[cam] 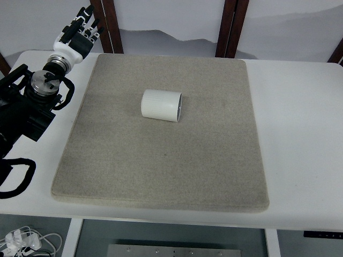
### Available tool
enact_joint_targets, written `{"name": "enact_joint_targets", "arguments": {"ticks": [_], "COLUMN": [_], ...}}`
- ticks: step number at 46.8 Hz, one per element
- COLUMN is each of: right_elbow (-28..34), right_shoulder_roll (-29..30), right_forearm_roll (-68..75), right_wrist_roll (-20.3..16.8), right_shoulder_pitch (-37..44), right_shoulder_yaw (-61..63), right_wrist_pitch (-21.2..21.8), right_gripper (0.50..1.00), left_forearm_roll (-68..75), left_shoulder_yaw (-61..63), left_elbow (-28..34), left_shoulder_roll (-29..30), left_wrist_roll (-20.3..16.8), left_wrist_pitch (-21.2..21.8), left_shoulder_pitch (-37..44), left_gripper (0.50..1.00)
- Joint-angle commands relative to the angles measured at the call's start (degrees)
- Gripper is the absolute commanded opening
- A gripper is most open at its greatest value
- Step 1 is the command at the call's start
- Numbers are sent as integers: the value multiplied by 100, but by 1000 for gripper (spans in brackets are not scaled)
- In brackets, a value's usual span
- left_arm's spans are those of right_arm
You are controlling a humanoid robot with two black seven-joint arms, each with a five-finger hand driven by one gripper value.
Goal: Flip white cup upright
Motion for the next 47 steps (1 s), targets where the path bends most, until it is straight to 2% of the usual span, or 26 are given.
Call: {"name": "enact_joint_targets", "arguments": {"ticks": [1,26,38,47], "right_elbow": [0,0,0,0], "right_shoulder_roll": [0,0,0,0], "right_forearm_roll": [0,0,0,0], "right_wrist_roll": [0,0,0,0], "right_shoulder_pitch": [0,0,0,0], "right_shoulder_yaw": [0,0,0,0], "right_wrist_pitch": [0,0,0,0], "right_gripper": [952,952,952,952], "left_forearm_roll": [0,-35,35,782], "left_shoulder_yaw": [-3,-12,15,182], "left_elbow": [0,79,35,35], "left_shoulder_roll": [0,0,9,123], "left_wrist_roll": [0,17,9,18], "left_wrist_pitch": [-4,-47,-241,-364], "left_shoulder_pitch": [4,-5,-40,-137], "left_gripper": [994,994,994,994]}}
